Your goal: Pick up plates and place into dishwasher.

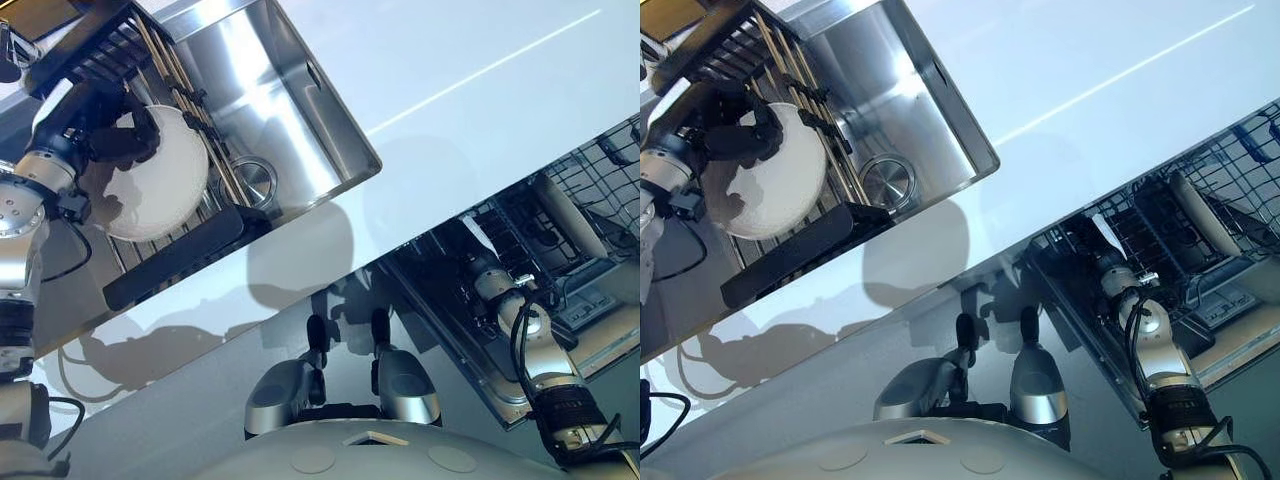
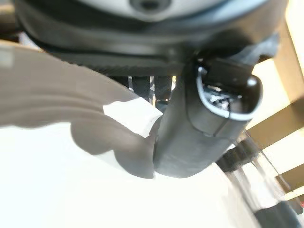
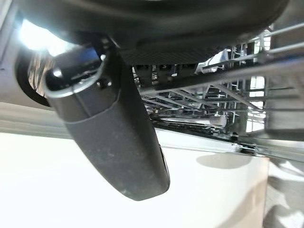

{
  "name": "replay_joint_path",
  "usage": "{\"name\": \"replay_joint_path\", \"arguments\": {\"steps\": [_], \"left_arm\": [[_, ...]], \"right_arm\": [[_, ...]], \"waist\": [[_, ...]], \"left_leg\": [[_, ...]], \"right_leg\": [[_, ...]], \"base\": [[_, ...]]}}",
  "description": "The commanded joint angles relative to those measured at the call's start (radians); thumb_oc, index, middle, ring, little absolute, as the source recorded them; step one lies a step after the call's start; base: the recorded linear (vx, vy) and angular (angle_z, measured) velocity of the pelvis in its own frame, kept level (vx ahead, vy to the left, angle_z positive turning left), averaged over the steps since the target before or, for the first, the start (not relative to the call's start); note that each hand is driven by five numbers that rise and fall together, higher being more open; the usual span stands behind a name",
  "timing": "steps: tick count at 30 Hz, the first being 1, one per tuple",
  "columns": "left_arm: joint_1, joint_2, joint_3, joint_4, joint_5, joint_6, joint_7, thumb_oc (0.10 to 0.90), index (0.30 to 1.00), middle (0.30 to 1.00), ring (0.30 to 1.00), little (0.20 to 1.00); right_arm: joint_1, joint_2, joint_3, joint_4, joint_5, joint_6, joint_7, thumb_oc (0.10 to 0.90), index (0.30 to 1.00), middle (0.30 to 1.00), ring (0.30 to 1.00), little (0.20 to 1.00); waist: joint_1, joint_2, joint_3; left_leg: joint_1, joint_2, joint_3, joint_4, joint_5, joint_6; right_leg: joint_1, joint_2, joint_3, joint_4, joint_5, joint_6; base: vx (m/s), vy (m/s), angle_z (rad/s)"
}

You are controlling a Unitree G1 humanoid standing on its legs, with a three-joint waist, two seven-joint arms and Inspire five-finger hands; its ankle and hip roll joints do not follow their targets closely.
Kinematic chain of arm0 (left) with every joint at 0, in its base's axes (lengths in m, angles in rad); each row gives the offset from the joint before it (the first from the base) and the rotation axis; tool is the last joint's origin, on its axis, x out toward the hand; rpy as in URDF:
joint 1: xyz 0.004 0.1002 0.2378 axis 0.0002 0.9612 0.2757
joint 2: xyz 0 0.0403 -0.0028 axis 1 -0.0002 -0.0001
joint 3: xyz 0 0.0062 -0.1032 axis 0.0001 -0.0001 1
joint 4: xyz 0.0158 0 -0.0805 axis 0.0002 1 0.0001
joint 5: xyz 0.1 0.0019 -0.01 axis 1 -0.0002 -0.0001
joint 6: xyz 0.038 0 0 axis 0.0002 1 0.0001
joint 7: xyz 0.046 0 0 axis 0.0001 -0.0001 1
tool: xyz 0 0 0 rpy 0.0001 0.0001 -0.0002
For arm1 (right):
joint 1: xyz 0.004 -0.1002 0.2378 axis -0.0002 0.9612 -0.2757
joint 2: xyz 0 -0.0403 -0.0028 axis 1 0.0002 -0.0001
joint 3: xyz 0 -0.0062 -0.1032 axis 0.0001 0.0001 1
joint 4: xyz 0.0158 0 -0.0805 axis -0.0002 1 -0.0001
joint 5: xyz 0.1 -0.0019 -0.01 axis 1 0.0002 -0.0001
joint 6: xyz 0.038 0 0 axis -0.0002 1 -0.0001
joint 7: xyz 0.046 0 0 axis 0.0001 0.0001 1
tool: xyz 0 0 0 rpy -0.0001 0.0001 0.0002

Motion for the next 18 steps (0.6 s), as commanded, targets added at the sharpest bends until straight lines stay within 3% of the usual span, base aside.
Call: {"name": "replay_joint_path", "arguments": {"steps": [1, 6, 9, 11, 13, 18], "left_arm": [[0.077, 0.058, -0.042, -0.124, -0.05, -0.102, -0.055, 0.1, 0.3, 0.3, 0.3, 0.2], [0.072, 0.048, -0.034, -0.13, -0.04, -0.076, 0.045, 0.1, 0.3, 0.3, 0.3, 0.2], [0.071, 0.036, -0.031, -0.114, 0.004, -0.074, 0.093, 0.287, 0.46, 0.46, 0.46, 0.387], [0.064, 0.03, -0.041, -0.096, 0.008, -0.068, 0.086, 0.16, 0.352, 0.352, 0.352, 0.26], [0.061, 0.026, -0.058, -0.078, 0.016, -0.062, 0.066, 0.1, 0.3, 0.3, 0.3, 0.2], [0.028, -0.003, -0.129, -0.036, 0.054, -0.04, 0.05, 0.141, 0.335, 0.335, 0.335, 0.241]], "right_arm": [[0.049, -0.028, 0.014, -0.027, 0.034, -0.099, -0.011, 0.8, 0.9, 0.9, 0.9, 0.9], [0.059, -0.028, 0.017, -0.031, 0.037, -0.098, -0.011, 0.8, 0.9, 0.9, 0.9, 0.9], [0.063, -0.027, 0.018, -0.038, 0.032, -0.094, -0.01, 0.8, 0.9, 0.9, 0.9, 0.9], [0.061, -0.031, 0.022, -0.043, 0.031, -0.092, -0.011, 0.8, 0.9, 0.9, 0.9, 0.9], [0.059, -0.036, 0.026, -0.045, 0.031, -0.097, -0.008, 0.8, 0.9, 0.9, 0.9, 0.9], [0.043, -0.051, 0.046, -0.046, 0.042, -0.09, -0.019, 0.8, 0.9, 0.9, 0.9, 0.9]], "waist": [[0.022, 0.003, -0.215], [0.02, 0.002, -0.223], [0.016, 0.004, -0.223], [0.012, 0.004, -0.219], [0.009, 0.004, -0.214], [-0.003, 0.001, -0.202]], "left_leg": [[-0.005, -0.047, 0.058, 0.081, -0.16, 0.03], [0.005, -0.038, 0.053, 0.061, -0.146, 0.022], [0.006, -0.034, 0.051, 0.054, -0.14, 0.018], [0.004, -0.033, 0.052, 0.053, -0.138, 0.017], [0.0, -0.031, 0.055, 0.055, -0.136, 0.017], [-0.007, -0.029, 0.063, 0.057, -0.133, 0.019]], "right_leg": [[-0.102, 0.048, 0.026, 0.179, -0.152, 0.039], [-0.081, 0.058, 0.021, 0.165, -0.157, 0.034], [-0.077, 0.06, 0.02, 0.162, -0.159, 0.031], [-0.078, 0.06, 0.021, 0.161, -0.159, 0.03], [-0.081, 0.06, 0.022, 0.162, -0.159, 0.03], [-0.089, 0.062, 0.03, 0.165, -0.154, 0.031]], "base": [[0.02, -0.061, 0.04], [0.02, -0.036, -0.01], [0.0, 0.0, 0.0], [0.0, 0.0, 0.0], [-0.01, -0.005, 0.05], [0.0, 0.0, 0.0]]}}
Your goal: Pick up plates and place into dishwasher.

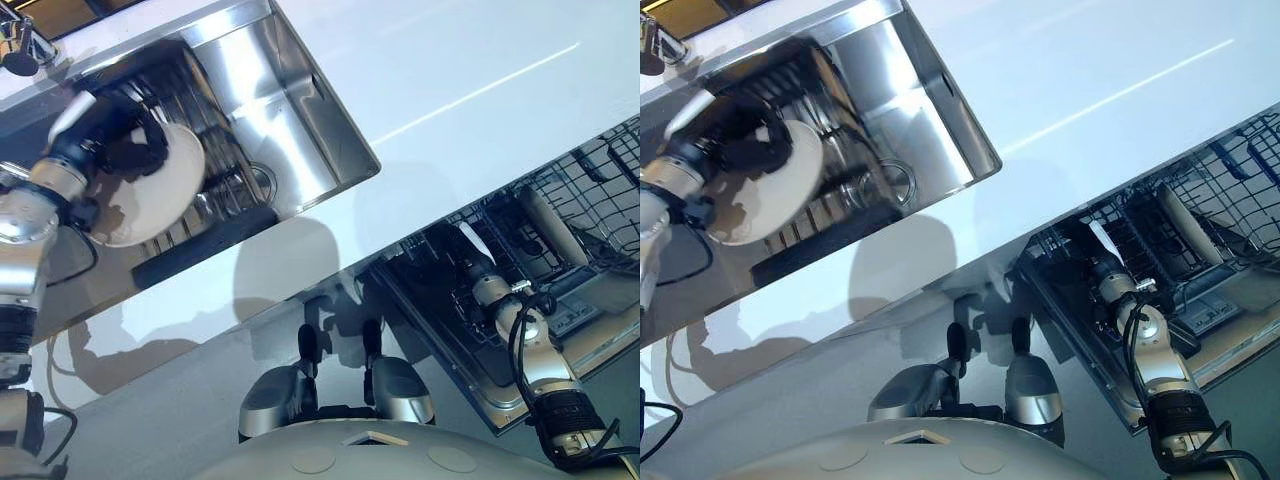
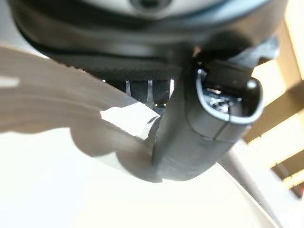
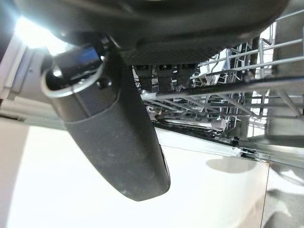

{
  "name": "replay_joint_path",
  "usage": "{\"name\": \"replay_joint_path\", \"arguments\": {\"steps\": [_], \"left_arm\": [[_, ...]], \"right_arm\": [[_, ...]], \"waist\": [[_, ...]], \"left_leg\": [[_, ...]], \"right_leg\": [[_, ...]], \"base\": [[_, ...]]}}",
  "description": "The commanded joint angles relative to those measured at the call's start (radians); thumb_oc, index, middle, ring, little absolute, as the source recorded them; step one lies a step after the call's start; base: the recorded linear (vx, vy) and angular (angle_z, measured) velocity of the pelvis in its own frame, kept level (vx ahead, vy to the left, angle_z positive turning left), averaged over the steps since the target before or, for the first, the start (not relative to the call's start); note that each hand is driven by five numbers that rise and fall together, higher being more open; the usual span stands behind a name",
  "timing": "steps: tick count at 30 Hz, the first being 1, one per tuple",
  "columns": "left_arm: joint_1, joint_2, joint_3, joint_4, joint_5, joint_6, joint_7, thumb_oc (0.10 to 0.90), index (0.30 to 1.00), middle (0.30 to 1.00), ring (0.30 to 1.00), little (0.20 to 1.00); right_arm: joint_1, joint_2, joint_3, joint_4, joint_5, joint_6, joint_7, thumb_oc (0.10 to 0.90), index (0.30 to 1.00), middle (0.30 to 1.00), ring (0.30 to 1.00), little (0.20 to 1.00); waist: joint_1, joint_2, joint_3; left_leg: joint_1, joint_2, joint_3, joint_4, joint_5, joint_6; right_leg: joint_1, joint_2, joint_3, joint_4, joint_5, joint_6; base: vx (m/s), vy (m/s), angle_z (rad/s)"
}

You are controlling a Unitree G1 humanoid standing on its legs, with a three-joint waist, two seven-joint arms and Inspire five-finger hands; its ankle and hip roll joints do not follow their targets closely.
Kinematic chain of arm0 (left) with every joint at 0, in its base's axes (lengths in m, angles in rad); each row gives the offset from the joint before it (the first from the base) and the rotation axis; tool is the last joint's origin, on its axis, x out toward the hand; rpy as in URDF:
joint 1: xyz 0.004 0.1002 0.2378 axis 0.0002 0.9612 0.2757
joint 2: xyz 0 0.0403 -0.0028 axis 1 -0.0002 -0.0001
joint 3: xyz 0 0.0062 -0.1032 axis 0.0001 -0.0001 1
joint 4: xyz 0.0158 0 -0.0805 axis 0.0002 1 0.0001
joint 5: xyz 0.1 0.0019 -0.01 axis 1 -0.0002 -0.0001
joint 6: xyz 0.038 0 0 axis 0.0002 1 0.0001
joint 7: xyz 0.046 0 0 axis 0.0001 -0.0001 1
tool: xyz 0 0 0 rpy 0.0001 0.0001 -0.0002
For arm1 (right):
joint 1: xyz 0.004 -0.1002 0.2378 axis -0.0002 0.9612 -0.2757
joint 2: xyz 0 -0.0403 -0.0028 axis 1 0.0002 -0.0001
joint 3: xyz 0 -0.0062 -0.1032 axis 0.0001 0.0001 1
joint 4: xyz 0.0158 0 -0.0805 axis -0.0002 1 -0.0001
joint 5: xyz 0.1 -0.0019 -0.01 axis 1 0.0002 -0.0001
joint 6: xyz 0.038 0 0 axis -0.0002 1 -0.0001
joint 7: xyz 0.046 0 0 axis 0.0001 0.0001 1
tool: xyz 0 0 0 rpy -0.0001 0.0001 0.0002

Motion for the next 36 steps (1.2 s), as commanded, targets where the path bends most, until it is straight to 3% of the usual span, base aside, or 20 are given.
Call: {"name": "replay_joint_path", "arguments": {"steps": [1, 3, 4, 7, 13, 16, 19, 23, 30, 36], "left_arm": [[-0.043, -0.008, -0.012, 0.011, 0.014, -0.036, 0.013, 0.155, 0.347, 0.347, 0.347, 0.255], [-0.05, -0.016, -0.028, 0.03, 0.024, -0.029, 0.004, 0.215, 0.399, 0.399, 0.399, 0.315], [-0.055, -0.021, -0.037, 0.04, 0.033, -0.027, -0.002, 0.306, 0.476, 0.476, 0.476, 0.406], [-0.074, -0.037, -0.067, 0.065, 0.053, -0.007, -0.01, 0.311, 0.481, 0.481, 0.481, 0.411], [-0.13, -0.037, -0.109, 0.104, 0.037, 0.008, -0.005, 0.232, 0.413, 0.413, 0.413, 0.332], [-0.15, -0.031, -0.104, 0.109, -0.003, 0.005, 0.023, 0.232, 0.413, 0.413, 0.413, 0.332], [-0.16, -0.022, -0.085, 0.117, -0.045, -0.015, 0.07, 0.105, 0.305, 0.305, 0.305, 0.205], [-0.163, -0.01, -0.013, 0.09, -0.122, -0.078, 0.184, 0.1, 0.3, 0.3, 0.3, 0.2], [-0.051, 0.002, 0.162, -0.05, 0.014, -0.235, 0.433, 0.1, 0.3, 0.3, 0.3, 0.2], [0.084, -0.05, 0.29, -0.181, 0.172, -0.269, 0.597, 0.1, 0.3, 0.3, 0.3, 0.2]], "right_arm": [[0.015, -0.061, 0.032, -0.046, 0.043, -0.091, -0.021, 0.8, 0.9, 0.9, 0.9, 0.9], [0.015, -0.067, 0.032, -0.043, 0.046, -0.093, -0.022, 0.8, 0.9, 0.9, 0.9, 0.9], [0.014, -0.069, 0.032, -0.041, 0.047, -0.094, -0.021, 0.8, 0.9, 0.9, 0.9, 0.9], [0.011, -0.078, 0.031, -0.044, 0.051, -0.089, -0.019, 0.8, 0.9, 0.9, 0.9, 0.9], [0.009, -0.093, 0.03, -0.035, 0.06, -0.103, -0.012, 0.8, 0.9, 0.9, 0.9, 0.9], [0.01, -0.096, 0.029, -0.037, 0.062, -0.109, -0.01, 0.8, 0.9, 0.9, 0.9, 0.9], [0.011, -0.096, 0.024, -0.04, 0.071, -0.116, -0.013, 0.8, 0.9, 0.9, 0.9, 0.9], [0.006, -0.08, 0.003, -0.065, 0.075, -0.126, -0.042, 0.8, 0.9, 0.9, 0.9, 0.9], [0.012, -0.028, -0.078, -0.135, 0.045, -0.146, -0.113, 0.8, 0.9, 0.9, 0.9, 0.9], [0.011, -0.002, -0.168, -0.215, 0.052, -0.14, -0.161, 0.8, 0.9, 0.9, 0.9, 0.9]], "waist": [[-0.008, 0.044, -0.158], [-0.013, 0.044, -0.156], [-0.017, 0.044, -0.154], [-0.028, 0.044, -0.148], [-0.046, 0.044, -0.142], [-0.05, 0.045, -0.139], [-0.049, 0.046, -0.142], [-0.041, 0.047, -0.159], [-0.014, 0.042, -0.209], [-0.003, 0.035, -0.235]], "left_leg": [[-0.016, -0.029, 0.065, 0.058, -0.13, 0.022], [-0.017, -0.028, 0.07, 0.058, -0.128, 0.022], [-0.018, -0.027, 0.073, 0.058, -0.128, 0.022], [-0.022, -0.025, 0.083, 0.06, -0.126, 0.022], [-0.026, -0.022, 0.102, 0.068, -0.129, 0.023], [-0.028, -0.021, 0.105, 0.07, -0.129, 0.022], [-0.027, -0.021, 0.105, 0.07, -0.129, 0.02], [-0.017, -0.019, 0.098, 0.063, -0.131, 0.018], [0.006, -0.017, 0.082, 0.048, -0.14, 0.016], [0.029, -0.012, 0.075, 0.035, -0.146, 0.011]], "right_leg": [[-0.104, 0.06, 0.025, 0.173, -0.152, 0.034], [-0.108, 0.061, 0.028, 0.173, -0.149, 0.034], [-0.109, 0.062, 0.029, 0.173, -0.148, 0.035], [-0.115, 0.064, 0.037, 0.174, -0.145, 0.036], [-0.122, 0.065, 0.047, 0.178, -0.144, 0.036], [-0.124, 0.066, 0.047, 0.18, -0.145, 0.034], [-0.12, 0.066, 0.047, 0.177, -0.146, 0.033], [-0.105, 0.068, 0.042, 0.168, -0.152, 0.028], [-0.071, 0.073, 0.03, 0.151, -0.171, 0.018], [-0.046, 0.078, 0.024, 0.14, -0.184, 0.011]], "base": [[0.0, -0.009, -0.05], [0.0, 0.0, -0.12], [0.0, 0.006, -0.11], [0.0, 0.006, -0.07], [0.02, 0.001, -0.1], [0.0, -0.009, -0.09], [0.0, -0.005, -0.01], [0.01, -0.018, 0.0], [0.0, -0.039, 0.01], [-0.02, -0.036, 0.06]]}}
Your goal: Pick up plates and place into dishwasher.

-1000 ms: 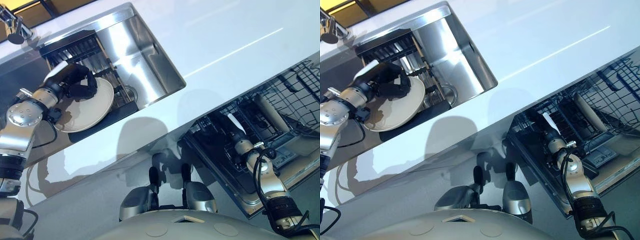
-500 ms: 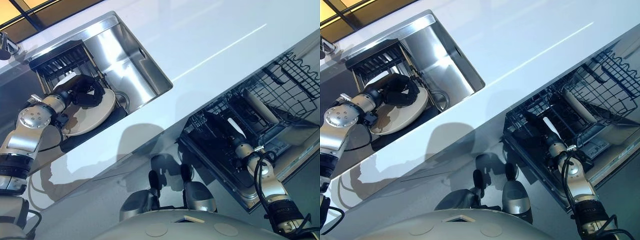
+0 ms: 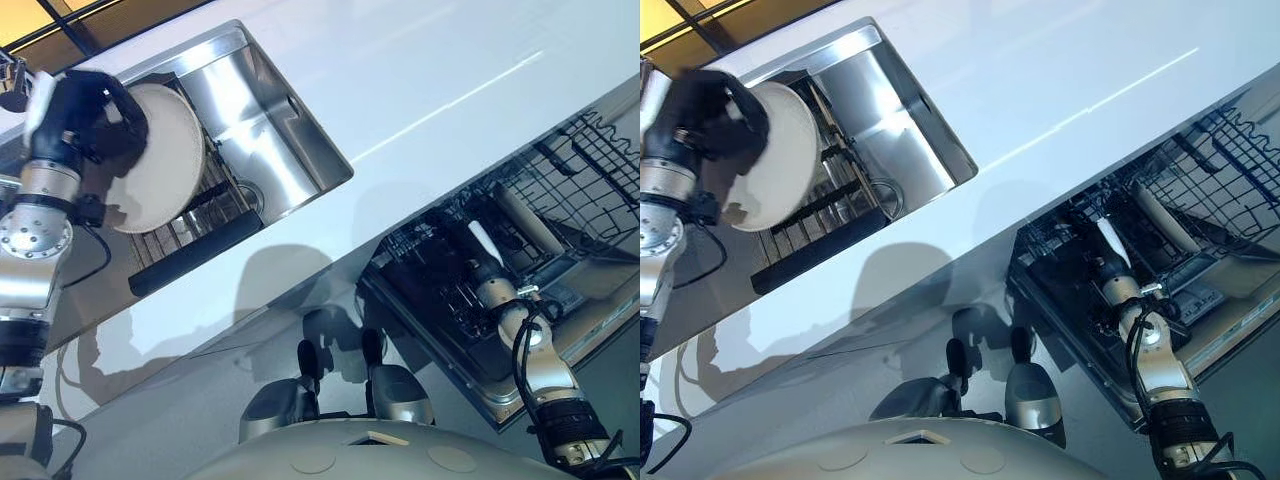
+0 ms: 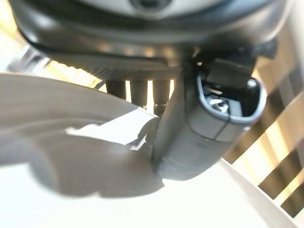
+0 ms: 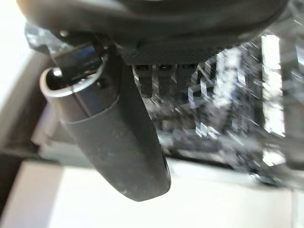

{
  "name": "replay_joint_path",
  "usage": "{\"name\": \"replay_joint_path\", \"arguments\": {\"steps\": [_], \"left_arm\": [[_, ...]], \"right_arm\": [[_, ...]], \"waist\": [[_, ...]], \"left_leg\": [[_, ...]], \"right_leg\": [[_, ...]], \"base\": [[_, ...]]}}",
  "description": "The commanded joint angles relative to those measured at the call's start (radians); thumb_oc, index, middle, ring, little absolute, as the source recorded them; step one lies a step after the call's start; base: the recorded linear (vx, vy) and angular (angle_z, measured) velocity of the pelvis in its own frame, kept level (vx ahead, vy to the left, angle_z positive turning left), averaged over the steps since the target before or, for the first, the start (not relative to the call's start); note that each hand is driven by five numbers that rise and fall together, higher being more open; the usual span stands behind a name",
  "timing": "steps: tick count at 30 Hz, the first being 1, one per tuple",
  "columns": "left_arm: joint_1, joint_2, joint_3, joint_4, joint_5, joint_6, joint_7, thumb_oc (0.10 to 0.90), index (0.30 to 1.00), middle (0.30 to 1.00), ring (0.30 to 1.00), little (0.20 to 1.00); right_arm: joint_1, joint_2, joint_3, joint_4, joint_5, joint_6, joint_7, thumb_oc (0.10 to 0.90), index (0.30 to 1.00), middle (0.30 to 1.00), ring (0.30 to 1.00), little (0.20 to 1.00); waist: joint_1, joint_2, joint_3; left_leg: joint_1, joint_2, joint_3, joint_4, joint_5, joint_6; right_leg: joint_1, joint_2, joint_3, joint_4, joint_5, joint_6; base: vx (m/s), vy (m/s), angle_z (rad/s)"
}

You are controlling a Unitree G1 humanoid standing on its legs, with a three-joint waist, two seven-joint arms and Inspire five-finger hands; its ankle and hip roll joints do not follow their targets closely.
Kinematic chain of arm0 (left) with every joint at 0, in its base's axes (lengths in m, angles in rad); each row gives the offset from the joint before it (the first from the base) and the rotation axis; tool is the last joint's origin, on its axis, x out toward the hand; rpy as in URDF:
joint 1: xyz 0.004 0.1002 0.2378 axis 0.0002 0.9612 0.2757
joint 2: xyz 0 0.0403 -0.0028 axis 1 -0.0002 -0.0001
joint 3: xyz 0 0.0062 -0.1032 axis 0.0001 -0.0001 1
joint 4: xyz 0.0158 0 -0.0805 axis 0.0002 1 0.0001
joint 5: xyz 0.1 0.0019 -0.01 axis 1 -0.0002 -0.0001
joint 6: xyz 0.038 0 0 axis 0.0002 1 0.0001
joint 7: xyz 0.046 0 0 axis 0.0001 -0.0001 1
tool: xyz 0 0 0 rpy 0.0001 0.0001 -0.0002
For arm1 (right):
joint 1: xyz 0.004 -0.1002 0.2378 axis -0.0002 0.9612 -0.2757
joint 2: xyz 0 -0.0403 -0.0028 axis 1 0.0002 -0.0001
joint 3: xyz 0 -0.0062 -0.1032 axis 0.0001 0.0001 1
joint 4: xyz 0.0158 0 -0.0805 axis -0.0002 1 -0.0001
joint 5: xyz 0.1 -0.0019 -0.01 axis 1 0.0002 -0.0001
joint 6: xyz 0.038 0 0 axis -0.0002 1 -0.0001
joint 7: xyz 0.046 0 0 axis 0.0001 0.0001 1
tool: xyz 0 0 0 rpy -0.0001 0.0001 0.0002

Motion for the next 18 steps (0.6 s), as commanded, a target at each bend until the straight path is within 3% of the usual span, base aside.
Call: {"name": "replay_joint_path", "arguments": {"steps": [1, 5, 11, 15, 18], "left_arm": [[0.005, 0.014, 0.125, -0.04, 0.116, -0.113, 0.162, 0.1, 0.3, 0.3, 0.3, 0.2], [0.048, -0.01, 0.162, -0.084, 0.17, -0.118, 0.225, 0.1, 0.3, 0.3, 0.3, 0.2], [0.066, -0.044, 0.186, -0.123, 0.27, -0.136, 0.368, 0.1, 0.3, 0.3, 0.3, 0.2], [0.058, -0.06, 0.186, -0.153, 0.352, -0.143, 0.468, 0.1, 0.3, 0.3, 0.3, 0.2], [0.025, -0.082, 0.159, -0.181, 0.46, -0.133, 0.563, 0.1, 0.3, 0.3, 0.3, 0.2]], "right_arm": [[-0.025, -0.033, -0.083, -0.126, 0.037, -0.115, -0.065, 0.8, 0.9, 0.9, 0.9, 0.9], [-0.032, -0.032, -0.128, -0.167, 0.068, -0.122, -0.083, 0.8, 0.9, 0.9, 0.9, 0.9], [-0.07, -0.043, -0.191, -0.225, 0.092, -0.152, -0.197, 0.8, 0.9, 0.9, 0.9, 0.9], [-0.1, -0.045, -0.218, -0.298, 0.102, -0.221, -0.259, 0.8, 0.9, 0.9, 0.9, 0.9], [-0.134, -0.043, -0.204, -0.372, 0.125, -0.265, -0.219, 0.8, 0.9, 0.9, 0.9, 0.9]], "waist": [[0.016, 0.026, -0.177], [0.018, 0.022, -0.192], [0.021, 0.022, -0.21], [0.022, 0.023, -0.22], [0.026, 0.023, -0.23]], "left_leg": [[0.023, -0.02, 0.042, 0.034, -0.15, 0.006], [0.034, -0.014, 0.045, 0.023, -0.149, 0.002], [0.05, -0.006, 0.048, 0.017, -0.152, -0.005], [0.055, -0.003, 0.047, 0.016, -0.153, -0.006], [0.058, -0.003, 0.042, 0.016, -0.155, -0.007]], "right_leg": [[-0.037, 0.067, -0.021, 0.14, -0.193, 0.021], [-0.026, 0.069, -0.026, 0.133, -0.196, 0.02], [-0.01, 0.07, -0.035, 0.131, -0.203, 0.015], [-0.004, 0.072, -0.04, 0.134, -0.207, 0.011], [-0.001, 0.073, -0.042, 0.138, -0.212, 0.009]], "base": [[-0.02, -0.041, -0.02], [-0.03, -0.043, 0.02], [-0.01, -0.017, 0.02], [-0.01, -0.008, 0.01], [-0.03, -0.019, 0.01]]}}
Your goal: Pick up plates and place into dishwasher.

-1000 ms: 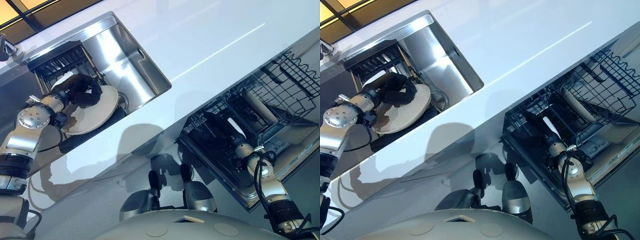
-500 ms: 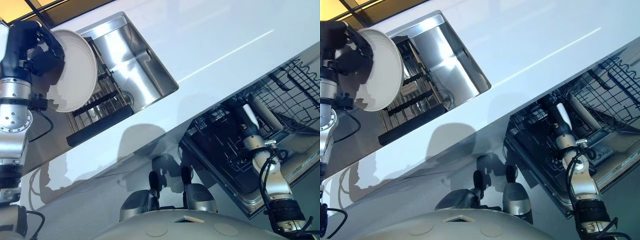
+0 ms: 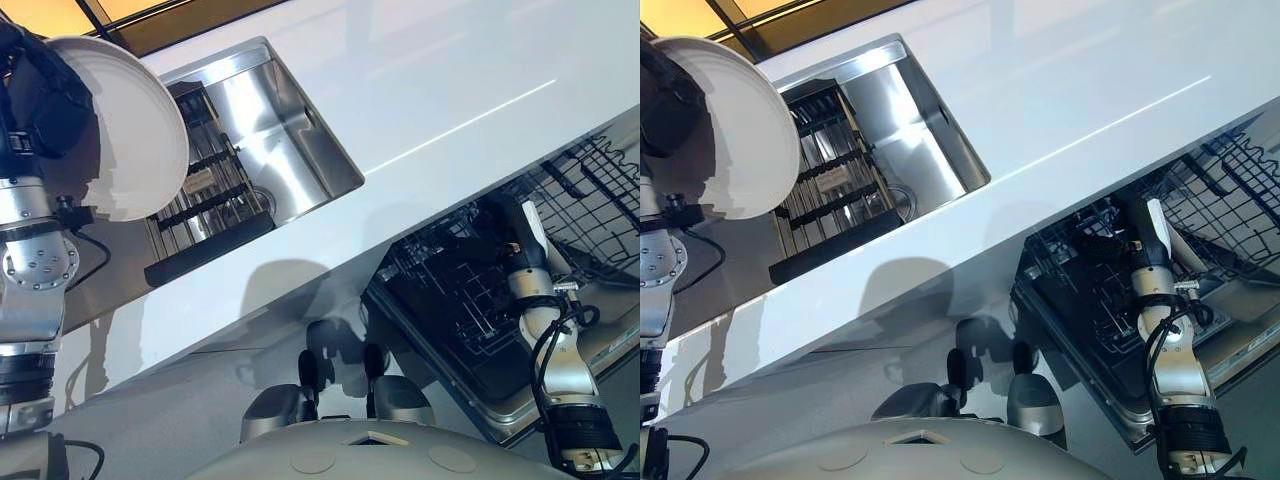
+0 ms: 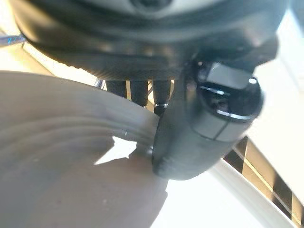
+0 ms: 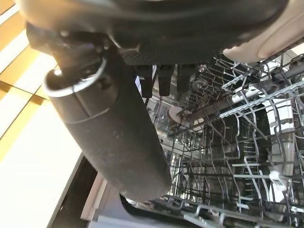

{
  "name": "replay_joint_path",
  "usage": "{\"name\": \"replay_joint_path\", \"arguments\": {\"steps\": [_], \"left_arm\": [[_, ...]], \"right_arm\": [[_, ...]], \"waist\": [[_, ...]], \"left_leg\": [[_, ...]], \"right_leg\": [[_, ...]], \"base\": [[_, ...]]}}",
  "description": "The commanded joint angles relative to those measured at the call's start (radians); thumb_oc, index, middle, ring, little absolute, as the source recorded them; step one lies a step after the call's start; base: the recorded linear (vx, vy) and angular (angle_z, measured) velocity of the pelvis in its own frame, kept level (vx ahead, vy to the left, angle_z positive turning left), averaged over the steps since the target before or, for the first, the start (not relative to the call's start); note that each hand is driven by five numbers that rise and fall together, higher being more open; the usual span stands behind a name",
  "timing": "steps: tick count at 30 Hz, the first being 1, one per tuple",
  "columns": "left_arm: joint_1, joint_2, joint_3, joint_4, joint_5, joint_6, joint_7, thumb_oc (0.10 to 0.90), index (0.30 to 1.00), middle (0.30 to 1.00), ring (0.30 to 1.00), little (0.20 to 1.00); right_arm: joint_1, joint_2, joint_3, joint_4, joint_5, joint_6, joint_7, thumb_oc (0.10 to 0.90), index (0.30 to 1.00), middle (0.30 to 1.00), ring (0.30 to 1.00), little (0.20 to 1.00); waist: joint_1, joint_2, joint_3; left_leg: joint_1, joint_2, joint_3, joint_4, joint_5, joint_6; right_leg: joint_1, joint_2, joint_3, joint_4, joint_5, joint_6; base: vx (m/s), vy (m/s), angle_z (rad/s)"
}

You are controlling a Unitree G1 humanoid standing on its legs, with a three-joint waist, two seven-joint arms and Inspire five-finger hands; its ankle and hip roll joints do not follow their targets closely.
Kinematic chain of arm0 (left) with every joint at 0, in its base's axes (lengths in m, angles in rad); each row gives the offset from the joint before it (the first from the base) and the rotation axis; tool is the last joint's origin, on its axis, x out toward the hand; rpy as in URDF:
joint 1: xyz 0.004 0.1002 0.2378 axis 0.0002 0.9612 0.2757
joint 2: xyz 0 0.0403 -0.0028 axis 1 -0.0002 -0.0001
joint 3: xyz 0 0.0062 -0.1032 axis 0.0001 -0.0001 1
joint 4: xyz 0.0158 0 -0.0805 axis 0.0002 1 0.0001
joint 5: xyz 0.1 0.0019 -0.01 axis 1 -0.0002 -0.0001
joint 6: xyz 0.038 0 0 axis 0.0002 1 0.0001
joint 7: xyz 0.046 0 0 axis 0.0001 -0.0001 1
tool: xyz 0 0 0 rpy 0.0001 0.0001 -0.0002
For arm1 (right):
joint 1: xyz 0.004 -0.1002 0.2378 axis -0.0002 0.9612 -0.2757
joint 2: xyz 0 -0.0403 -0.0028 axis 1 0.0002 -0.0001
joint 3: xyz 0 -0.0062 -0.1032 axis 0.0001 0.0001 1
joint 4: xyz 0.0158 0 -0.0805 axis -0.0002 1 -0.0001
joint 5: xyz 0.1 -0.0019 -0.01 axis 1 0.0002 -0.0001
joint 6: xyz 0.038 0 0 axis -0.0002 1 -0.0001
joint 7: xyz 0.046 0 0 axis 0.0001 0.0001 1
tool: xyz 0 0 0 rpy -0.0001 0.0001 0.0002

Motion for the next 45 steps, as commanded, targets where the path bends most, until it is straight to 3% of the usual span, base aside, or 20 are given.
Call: {"name": "replay_joint_path", "arguments": {"steps": [1, 5, 9, 12, 15, 20, 22, 26, 30, 31, 36, 39, 42, 44, 45], "left_arm": [[-0.092, 0.042, 0.044, -0.019, 0.134, -0.071, 0.178, 0.1, 0.3, 0.3, 0.3, 0.2], [-0.16, 0.035, -0.026, -0.026, 0.219, -0.037, 0.25, 0.1, 0.3, 0.3, 0.3, 0.2], [-0.224, 0.028, -0.1, 0.007, 0.234, -0.026, 0.266, 0.1, 0.3, 0.3, 0.3, 0.2], [-0.255, 0.019, -0.152, 0.029, 0.235, -0.02, 0.266, 0.1, 0.3, 0.3, 0.3, 0.2], [-0.265, 0.011, -0.187, 0.043, 0.246, -0.02, 0.259, 0.1, 0.3, 0.3, 0.3, 0.2], [-0.2, 0.035, -0.134, 0.029, 0.218, -0.061, 0.236, 0.1, 0.3, 0.3, 0.3, 0.2], [-0.179, 0.049, -0.108, 0.026, 0.21, -0.071, 0.227, 0.1, 0.3, 0.3, 0.3, 0.2], [-0.125, 0.101, -0.032, 0.026, 0.162, -0.084, 0.194, 0.1, 0.3, 0.3, 0.3, 0.2], [-0.1, 0.136, 0.021, 0.058, 0.142, -0.081, 0.184, 0.1, 0.3, 0.3, 0.3, 0.2], [-0.098, 0.148, 0.032, 0.071, 0.134, -0.08, 0.183, 0.1, 0.3, 0.3, 0.3, 0.2], [-0.091, 0.186, 0.052, 0.133, 0.13, -0.091, 0.206, 0.1, 0.3, 0.3, 0.3, 0.2], [-0.099, 0.211, 0.05, 0.174, 0.12, -0.098, 0.216, 0.1, 0.3, 0.3, 0.3, 0.2], [-0.135, 0.235, 0.013, 0.202, 0.11, -0.076, 0.233, 0.1, 0.3, 0.3, 0.3, 0.2], [-0.173, 0.236, -0.025, 0.214, 0.11, -0.061, 0.239, 0.1, 0.3, 0.3, 0.3, 0.2], [-0.199, 0.228, -0.055, 0.205, 0.117, -0.032, 0.243, 0.1, 0.3, 0.3, 0.3, 0.2]], "right_arm": [[-0.183, -0.053, -0.119, -0.305, 0.128, -0.271, -0.087, 0.8, 0.9, 0.9, 0.9, 0.9], [-0.241, -0.066, -0.043, -0.363, 0.208, -0.301, 0.01, 0.8, 0.9, 0.9, 0.9, 0.9], [-0.309, -0.062, 0.024, -0.392, 0.27, -0.292, 0.062, 0.8, 0.9, 0.9, 0.9, 0.9], [-0.352, -0.056, 0.06, -0.409, 0.302, -0.245, 0.058, 0.8, 0.9, 0.9, 0.9, 0.9], [-0.367, -0.067, 0.069, -0.391, 0.171, -0.16, -0.008, 0.8, 0.9, 0.9, 0.9, 0.9], [-0.268, -0.188, -0.016, -0.266, -0.014, 0.036, 0.066, 0.8, 0.9, 0.9, 0.9, 0.9], [-0.24, -0.219, -0.048, -0.229, -0.031, 0.073, 0.074, 0.8, 0.9, 0.9, 0.9, 0.9], [-0.166, -0.302, -0.16, -0.141, -0.109, 0.108, 0.112, 0.8, 0.9, 0.9, 0.9, 0.9], [-0.078, -0.325, -0.266, -0.136, -0.129, 0.09, 0.156, 0.8, 0.9, 0.9, 0.9, 0.9], [-0.053, -0.327, -0.289, -0.136, -0.115, 0.112, 0.158, 0.8, 0.9, 0.9, 0.9, 0.9], [0.041, -0.331, -0.391, -0.069, -0.189, 0.133, 0.067, 0.8, 0.9, 0.9, 0.9, 0.9], [0.074, -0.355, -0.448, 0.009, -0.307, 0.133, -0.02, 0.8, 0.9, 0.9, 0.9, 0.9], [0.081, -0.404, -0.514, 0.058, -0.25, 0.166, -0.172, 0.8, 0.9, 0.9, 0.9, 0.9], [0.052, -0.419, -0.535, 0.071, -0.172, 0.114, -0.309, 0.8, 0.9, 0.9, 0.9, 0.9], [0.009, -0.42, -0.536, 0.036, -0.062, 0.06, -0.364, 0.8, 0.9, 0.9, 0.9, 0.9]], "waist": [[-0.007, 0.019, -0.194], [0.001, 0.013, -0.216], [0.006, 0.007, -0.229], [0.008, 0.003, -0.234], [0.007, 0.0, -0.236], [-0.007, -0.011, -0.238], [-0.012, -0.015, -0.239], [-0.03, -0.024, -0.236], [-0.061, -0.026, -0.223], [-0.071, -0.025, -0.219], [-0.106, -0.025, -0.214], [-0.125, -0.025, -0.209], [-0.142, -0.024, -0.204], [-0.142, -0.024, -0.201], [-0.141, -0.023, -0.201]], "left_leg": [[0.05, -0.011, 0.056, 0.022, -0.145, -0.001], [0.06, -0.012, 0.047, 0.015, -0.152, -0.002], [0.055, -0.009, 0.049, 0.017, -0.144, -0.007], [0.056, -0.009, 0.048, 0.018, -0.144, -0.008], [0.059, -0.007, 0.047, 0.017, -0.144, -0.011], [0.057, -0.004, 0.053, 0.012, -0.139, -0.015], [0.057, -0.001, 0.058, 0.011, -0.138, -0.016], [0.063, 0.002, 0.064, 0.007, -0.142, -0.016], [0.069, 0.001, 0.075, 0.007, -0.147, -0.009], [0.069, 0.0, 0.08, 0.006, -0.148, -0.007], [0.069, -0.003, 0.113, 0.006, -0.156, -0.001], [0.069, -0.005, 0.131, 0.006, -0.16, 0.003], [0.072, -0.007, 0.144, 0.007, -0.165, 0.007], [0.074, -0.007, 0.149, 0.009, -0.168, 0.01], [0.076, -0.01, 0.148, 0.01, -0.17, 0.013]], "right_leg": [[-0.015, 0.071, -0.04, 0.138, -0.198, 0.013], [-0.005, 0.072, -0.041, 0.137, -0.209, 0.011], [-0.006, 0.075, -0.041, 0.135, -0.198, 0.007], [-0.003, 0.077, -0.041, 0.134, -0.197, 0.006], [0.001, 0.079, -0.039, 0.131, -0.196, 0.007], [-0.002, 0.082, -0.025, 0.128, -0.188, 0.012], [-0.004, 0.082, -0.023, 0.129, -0.184, 0.014], [-0.006, 0.082, -0.015, 0.138, -0.182, 0.02], [-0.016, 0.083, 0.0, 0.155, -0.182, 0.024], [-0.02, 0.083, 0.006, 0.156, -0.181, 0.026], [-0.039, 0.079, 0.028, 0.162, -0.168, 0.04], [-0.049, 0.077, 0.04, 0.167, -0.16, 0.047], [-0.058, 0.076, 0.055, 0.172, -0.151, 0.055], [-0.06, 0.076, 0.059, 0.177, -0.149, 0.059], [-0.061, 0.076, 0.061, 0.178, -0.148, 0.06]], "base": [[0.0, 0.0, 0.0], [-0.01, -0.015, 0.01], [-0.01, -0.032, 0.04], [-0.01, -0.011, 0.0], [0.0, 0.0, 0.0], [0.0, 0.0, 0.0], [0.01, 0.0, 0.02], [0.04, 0.009, -0.03], [0.01, 0.027, -0.06], [-0.01, 0.044, -0.07], [-0.01, 0.041, -0.21], [-0.02, 0.037, -0.2], [-0.01, 0.036, -0.16], [0.01, 0.018, -0.19], [0.03, 0.028, -0.19]]}}
